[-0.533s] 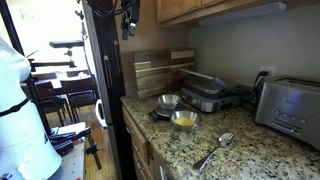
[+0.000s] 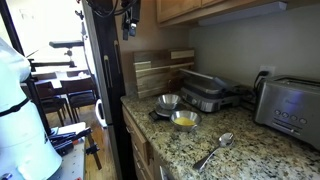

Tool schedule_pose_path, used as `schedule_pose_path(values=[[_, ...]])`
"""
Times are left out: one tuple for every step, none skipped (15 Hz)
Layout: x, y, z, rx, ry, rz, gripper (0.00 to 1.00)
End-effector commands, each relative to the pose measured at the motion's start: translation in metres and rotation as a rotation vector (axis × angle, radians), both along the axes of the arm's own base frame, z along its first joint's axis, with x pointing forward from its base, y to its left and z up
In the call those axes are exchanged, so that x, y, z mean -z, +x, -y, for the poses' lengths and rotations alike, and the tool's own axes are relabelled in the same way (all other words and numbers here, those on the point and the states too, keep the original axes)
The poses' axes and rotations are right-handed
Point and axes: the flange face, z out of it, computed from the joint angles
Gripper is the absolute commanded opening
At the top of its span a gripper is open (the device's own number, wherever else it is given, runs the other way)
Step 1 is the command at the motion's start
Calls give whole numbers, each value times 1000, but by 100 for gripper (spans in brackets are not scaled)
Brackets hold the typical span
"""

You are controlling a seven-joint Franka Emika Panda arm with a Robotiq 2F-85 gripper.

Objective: Pick up the spoon from the countertop, scoop some powder from the bowl and put the scooped powder in the other bowl

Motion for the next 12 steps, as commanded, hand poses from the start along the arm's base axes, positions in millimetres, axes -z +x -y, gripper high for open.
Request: schedule_pose_path(values=[[7,8,21,-22,7,58,100],[10,12,30,-26,5,76,100],[17,17,43,-26,10,90,100],[22,21,54,-24,11,105,100],[29,26,66,-33,10,119,100],[37,30,81,-47,3,127,100],[45,35,94,-56,-3,130,100],[55,39,109,-59,-7,136,100],[66,44,126,-47,4,140,100],[77,49,139,-38,10,136,100],[86,53,151,-33,12,132,100],[93,57,160,-27,14,126,100]])
